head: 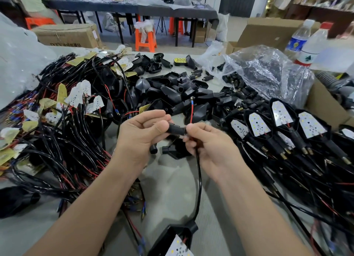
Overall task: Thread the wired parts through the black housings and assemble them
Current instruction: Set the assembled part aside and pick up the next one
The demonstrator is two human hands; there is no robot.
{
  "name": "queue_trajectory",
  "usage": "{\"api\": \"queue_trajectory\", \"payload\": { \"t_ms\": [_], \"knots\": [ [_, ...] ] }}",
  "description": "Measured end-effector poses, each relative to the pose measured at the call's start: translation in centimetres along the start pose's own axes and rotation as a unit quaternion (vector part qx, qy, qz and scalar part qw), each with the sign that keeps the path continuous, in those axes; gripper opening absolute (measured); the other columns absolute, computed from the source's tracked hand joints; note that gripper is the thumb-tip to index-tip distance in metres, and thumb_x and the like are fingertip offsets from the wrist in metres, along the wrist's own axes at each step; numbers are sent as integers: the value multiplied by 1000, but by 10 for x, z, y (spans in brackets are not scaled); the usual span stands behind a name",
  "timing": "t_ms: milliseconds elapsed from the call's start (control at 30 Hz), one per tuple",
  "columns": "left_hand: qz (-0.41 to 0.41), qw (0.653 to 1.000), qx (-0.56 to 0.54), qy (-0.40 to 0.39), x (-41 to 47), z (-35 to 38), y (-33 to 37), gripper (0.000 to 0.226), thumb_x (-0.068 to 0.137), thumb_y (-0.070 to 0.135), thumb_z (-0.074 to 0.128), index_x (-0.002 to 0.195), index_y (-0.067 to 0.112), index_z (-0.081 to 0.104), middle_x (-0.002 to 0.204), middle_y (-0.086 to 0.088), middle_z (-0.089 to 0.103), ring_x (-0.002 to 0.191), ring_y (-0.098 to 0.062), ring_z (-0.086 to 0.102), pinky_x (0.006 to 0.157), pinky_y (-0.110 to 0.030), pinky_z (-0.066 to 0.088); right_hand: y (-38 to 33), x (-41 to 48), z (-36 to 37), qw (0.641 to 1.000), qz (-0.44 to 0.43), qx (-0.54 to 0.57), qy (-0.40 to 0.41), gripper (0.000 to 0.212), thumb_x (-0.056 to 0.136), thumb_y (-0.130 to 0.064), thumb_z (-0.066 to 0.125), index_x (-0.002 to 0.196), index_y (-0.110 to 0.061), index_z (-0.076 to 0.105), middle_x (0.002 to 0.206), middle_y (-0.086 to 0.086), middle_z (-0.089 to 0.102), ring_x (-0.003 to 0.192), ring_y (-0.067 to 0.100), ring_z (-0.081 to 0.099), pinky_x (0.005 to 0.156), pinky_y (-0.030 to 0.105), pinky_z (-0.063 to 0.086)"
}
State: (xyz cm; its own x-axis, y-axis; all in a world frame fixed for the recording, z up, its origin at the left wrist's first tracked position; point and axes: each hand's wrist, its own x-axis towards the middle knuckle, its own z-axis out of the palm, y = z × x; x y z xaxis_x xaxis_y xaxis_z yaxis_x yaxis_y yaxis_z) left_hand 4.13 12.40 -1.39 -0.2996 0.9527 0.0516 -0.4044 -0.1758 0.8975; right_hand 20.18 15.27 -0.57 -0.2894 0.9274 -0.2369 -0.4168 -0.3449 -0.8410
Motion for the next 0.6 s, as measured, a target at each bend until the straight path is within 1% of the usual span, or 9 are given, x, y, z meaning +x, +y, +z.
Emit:
{"api": "queue_trajectory", "payload": {
  "t_ms": [67, 100, 167, 267, 333, 367, 433, 533, 600],
  "knots": [
    [44, 995, 86, -21, -3, 1, 0, 28, 72, -10, 79, 91, 10, 77, 88, -9, 80, 82, -18, 78, 66, -21, 60, 0, 1, 0, 1000, 6, 22, 13, 25, 94, 3, 63, 71, -7, 62, 80, 13, 71, 65, 14, 66, 67, 25, 58],
    [56, 991, 119, -30, -4, 2, 0, 32, 72, -16, 78, 91, 10, 77, 87, -9, 80, 82, -18, 78, 67, -21, 60, 1, 1, 0, 1000, 5, 26, 13, 25, 95, 3, 62, 72, -8, 61, 84, 11, 73, 71, 16, 70, 71, 29, 61],
    [51, 988, 137, -46, -5, 4, -1, 36, 70, -20, 78, 92, 9, 76, 87, -8, 80, 83, -18, 79, 70, -20, 60, 2, -1, 1, 1000, 3, 27, 5, 29, 96, 2, 60, 70, -10, 58, 89, 11, 76, 77, 18, 73, 72, 31, 63],
    [23, 996, 78, -26, -6, 5, -2, 36, 67, -10, 79, 97, 10, 75, 91, -7, 80, 86, -18, 78, 70, -20, 59, 3, -2, 3, 999, -23, -33, 15, 28, 99, 1, 58, 73, -10, 53, 92, 21, 72, 76, 23, 71, 66, 31, 62],
    [-17, 1000, -8, 18, -5, 5, -4, 27, 74, -2, 76, 96, 11, 76, 93, -7, 80, 87, -16, 78, 71, -20, 59, 5, -2, 7, 996, -42, -68, 42, 24, 98, 2, 60, 77, -7, 52, 85, 22, 63, 69, 26, 63, 57, 26, 58],
    [-40, 998, -38, 28, -4, 4, -5, 19, 78, 2, 74, 94, 13, 78, 94, -7, 80, 88, -15, 78, 72, -21, 60, 6, -2, 9, 996, -45, -60, 52, 24, 98, 2, 60, 77, -6, 52, 81, 21, 60, 67, 27, 60, 54, 25, 57],
    [-76, 996, -33, 12, -2, 1, -4, 12, 79, 16, 74, 87, 16, 83, 98, -7, 80, 89, -15, 78, 75, -21, 60, 8, -2, 12, 997, -50, -27, 58, 25, 97, 3, 61, 75, -5, 53, 76, 18, 59, 61, 24, 62, 53, 24, 57],
    [-92, 995, 12, -32, -4, 1, -3, 24, 75, 30, 75, 94, 17, 85, 104, -11, 79, 96, -19, 77, 79, -23, 60, 9, -1, 12, 994, -75, -26, 75, 27, 96, 3, 64, 72, -5, 54, 79, 18, 55, 61, 22, 64, 58, 25, 59],
    [-90, 996, 15, -23, -5, 3, -2, 24, 74, 33, 75, 91, 20, 85, 101, -9, 80, 92, -17, 78, 76, -22, 60, 9, -1, 11, 990, -96, -58, 81, 26, 94, 3, 66, 72, -5, 55, 80, 15, 52, 65, 24, 63, 61, 27, 59]
  ]
}}
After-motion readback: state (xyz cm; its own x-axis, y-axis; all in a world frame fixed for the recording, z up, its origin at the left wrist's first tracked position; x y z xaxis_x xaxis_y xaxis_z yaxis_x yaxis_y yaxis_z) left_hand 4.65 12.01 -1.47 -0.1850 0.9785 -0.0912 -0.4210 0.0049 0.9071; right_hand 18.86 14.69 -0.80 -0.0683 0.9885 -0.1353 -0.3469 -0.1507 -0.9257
